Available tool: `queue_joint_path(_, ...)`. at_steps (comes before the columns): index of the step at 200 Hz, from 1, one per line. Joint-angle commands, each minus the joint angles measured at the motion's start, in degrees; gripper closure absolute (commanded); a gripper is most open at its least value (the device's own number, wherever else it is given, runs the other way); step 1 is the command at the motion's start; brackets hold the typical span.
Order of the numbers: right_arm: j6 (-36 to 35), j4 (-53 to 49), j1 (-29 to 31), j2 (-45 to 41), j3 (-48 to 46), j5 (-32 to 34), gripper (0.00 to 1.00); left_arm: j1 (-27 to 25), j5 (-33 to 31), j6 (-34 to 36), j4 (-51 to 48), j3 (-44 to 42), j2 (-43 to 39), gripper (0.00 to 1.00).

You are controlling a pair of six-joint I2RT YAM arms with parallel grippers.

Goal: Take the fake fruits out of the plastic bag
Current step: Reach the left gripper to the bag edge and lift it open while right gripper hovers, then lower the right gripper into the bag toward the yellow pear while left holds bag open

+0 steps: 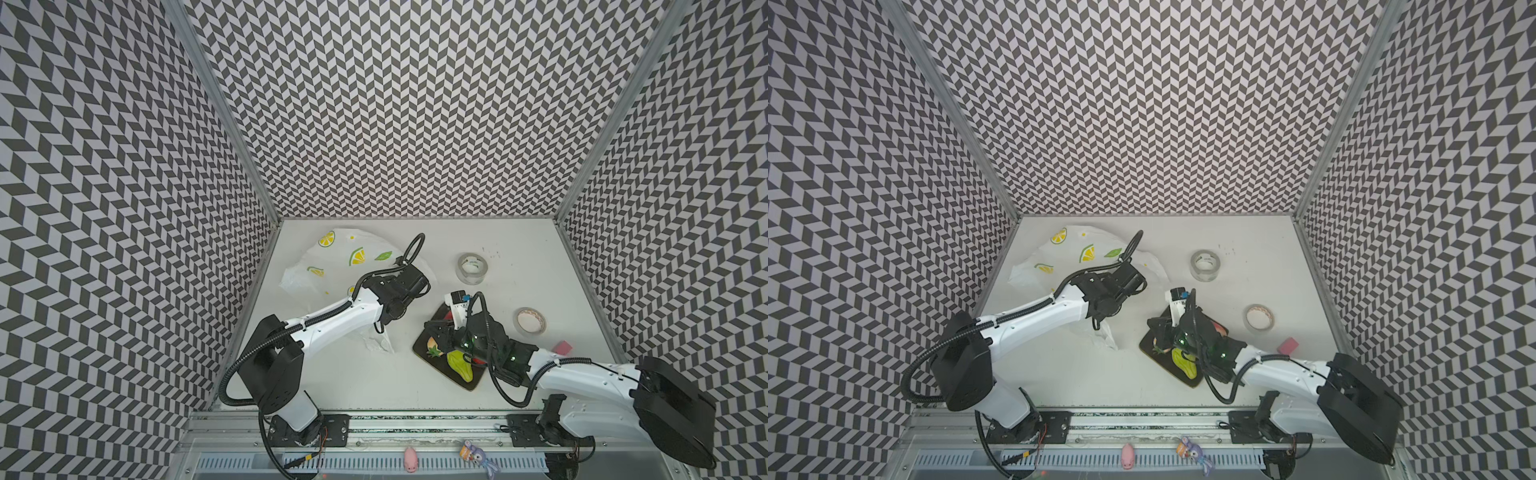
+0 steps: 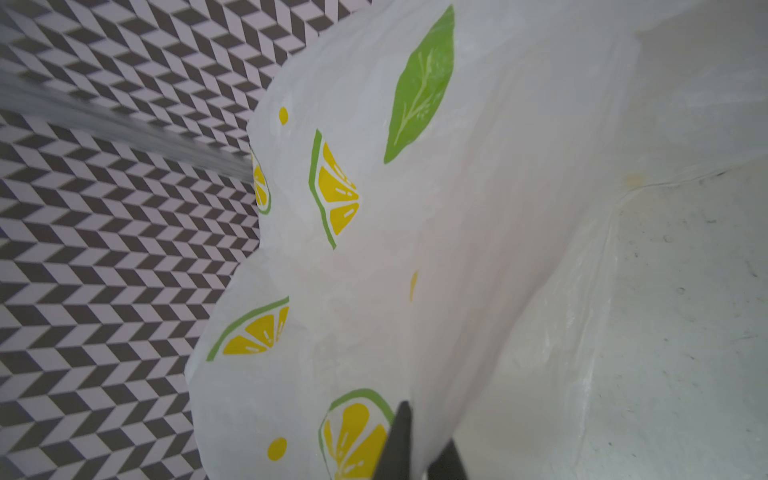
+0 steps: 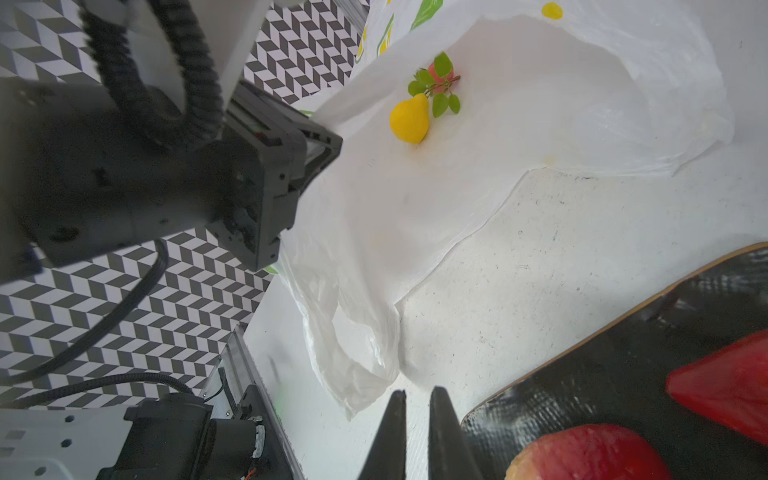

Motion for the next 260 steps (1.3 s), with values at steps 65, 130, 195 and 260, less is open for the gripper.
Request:
queue_joint_path(65,-20.6,3.1,3.0,3.2,5.9,-2.5,0.87,4.6,13.9,7.0,10.4,-4.9,-14.4,1.00)
queue_joint_path(130,-41.0,2.7,7.6,3.8,8.0,11.4,0.87,8.1,23.1,12.2,11.8,-8.5,-22.6,1.00)
queue_joint_path(195,-48.2,4.4,8.9,18.9,16.6,15.2,0.87,9.0,27.0,14.3,12.1,-9.8,-27.1,1.00)
queue_joint_path(260,-43.0,-1.9,7.2,32.9,28.1,12.1,0.88,9.2,28.0,14.5,11.3,-9.9,-29.2,1.00)
